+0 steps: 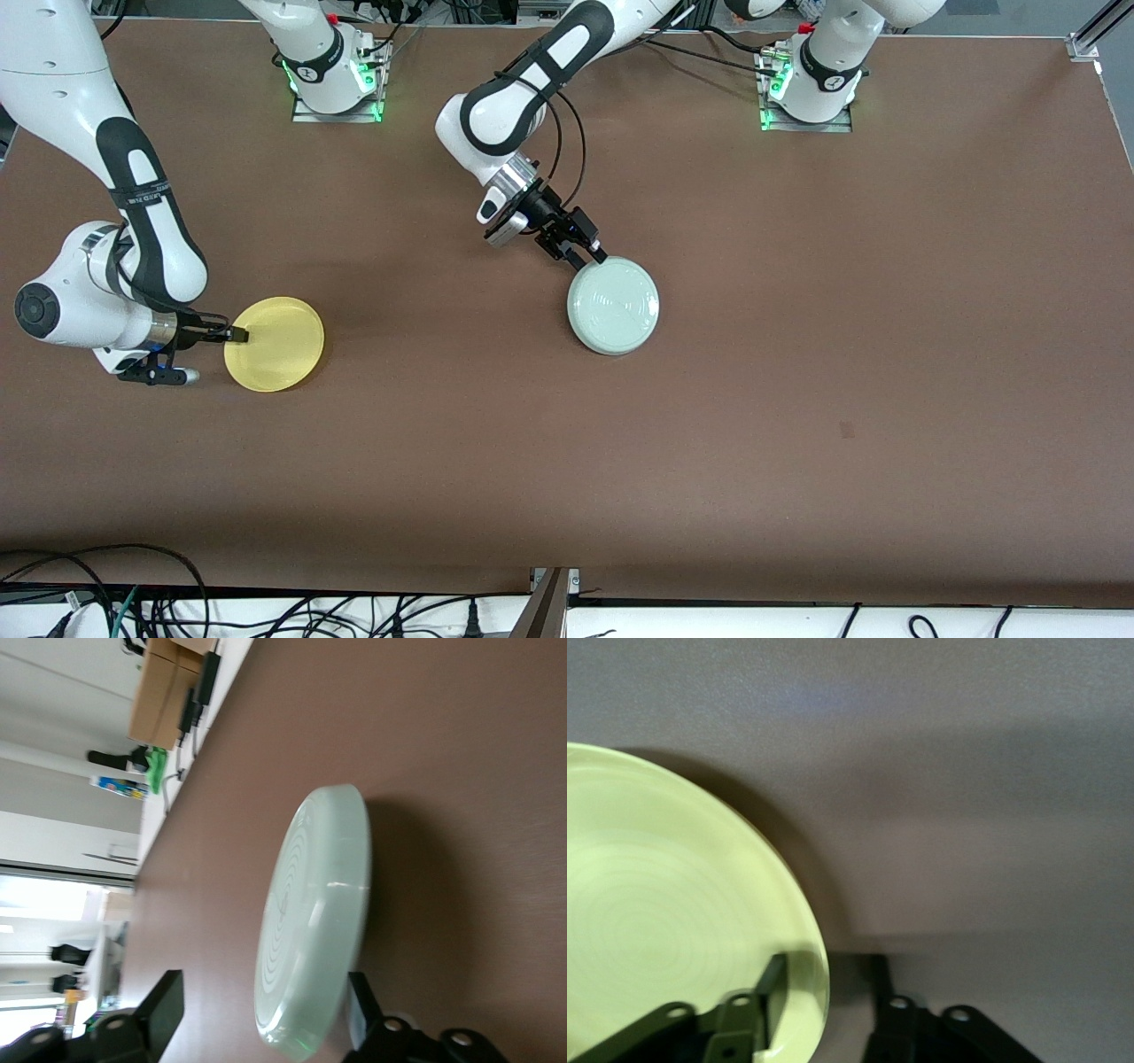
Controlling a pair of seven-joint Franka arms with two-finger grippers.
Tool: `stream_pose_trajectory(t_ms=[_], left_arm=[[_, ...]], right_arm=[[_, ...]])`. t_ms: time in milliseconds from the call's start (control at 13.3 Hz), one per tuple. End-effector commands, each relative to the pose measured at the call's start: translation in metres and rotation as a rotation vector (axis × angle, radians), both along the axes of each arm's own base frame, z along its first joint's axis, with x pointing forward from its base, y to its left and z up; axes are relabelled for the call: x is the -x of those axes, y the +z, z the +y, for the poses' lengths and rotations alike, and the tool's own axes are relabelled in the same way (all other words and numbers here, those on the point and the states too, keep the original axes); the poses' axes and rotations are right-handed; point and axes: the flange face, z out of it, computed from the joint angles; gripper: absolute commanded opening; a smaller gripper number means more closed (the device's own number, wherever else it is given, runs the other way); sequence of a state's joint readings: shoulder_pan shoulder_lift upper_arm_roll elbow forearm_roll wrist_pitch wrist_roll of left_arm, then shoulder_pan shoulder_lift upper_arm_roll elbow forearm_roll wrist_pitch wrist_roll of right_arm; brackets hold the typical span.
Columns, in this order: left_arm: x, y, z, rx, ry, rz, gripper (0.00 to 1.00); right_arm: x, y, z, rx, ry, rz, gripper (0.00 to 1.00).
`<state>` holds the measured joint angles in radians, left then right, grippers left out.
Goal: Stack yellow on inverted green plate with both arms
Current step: 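Set the green plate down inverted while the right gripper grasps the yellow plate, then lift the yellow plate with the right gripper while the left gripper withdraws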
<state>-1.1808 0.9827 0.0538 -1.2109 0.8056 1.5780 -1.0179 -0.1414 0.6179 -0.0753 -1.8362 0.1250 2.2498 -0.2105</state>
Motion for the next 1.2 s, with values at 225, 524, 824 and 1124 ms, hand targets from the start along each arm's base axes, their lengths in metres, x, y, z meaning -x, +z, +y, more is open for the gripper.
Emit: stream_pose_trajectory(t_ms=[225,524,824,1124], left_arm=[[-0.033,0.033,-0.016,0.363,0.063,0.086,1.0],[-0.113,0.066,0.026,0.484,0.104,0.201,1.0],[-0.202,0.142,0.11,0.645,0.178,0.357,1.0],[-0.258,0.207,0.186,0.791,0.305,0.312,1.0]], right_arm=[[0.0,0.013,0.001,-0.036,0.008,0.013,0.0],[-0.02,0.049,0.024,-0.075,0.052,0.039,0.0],[-0.042,0.093,0.056,-0.114,0.105,0.058,0.0],[-0.047,0.11,0.12,-0.171,0.195,0.061,0.0]])
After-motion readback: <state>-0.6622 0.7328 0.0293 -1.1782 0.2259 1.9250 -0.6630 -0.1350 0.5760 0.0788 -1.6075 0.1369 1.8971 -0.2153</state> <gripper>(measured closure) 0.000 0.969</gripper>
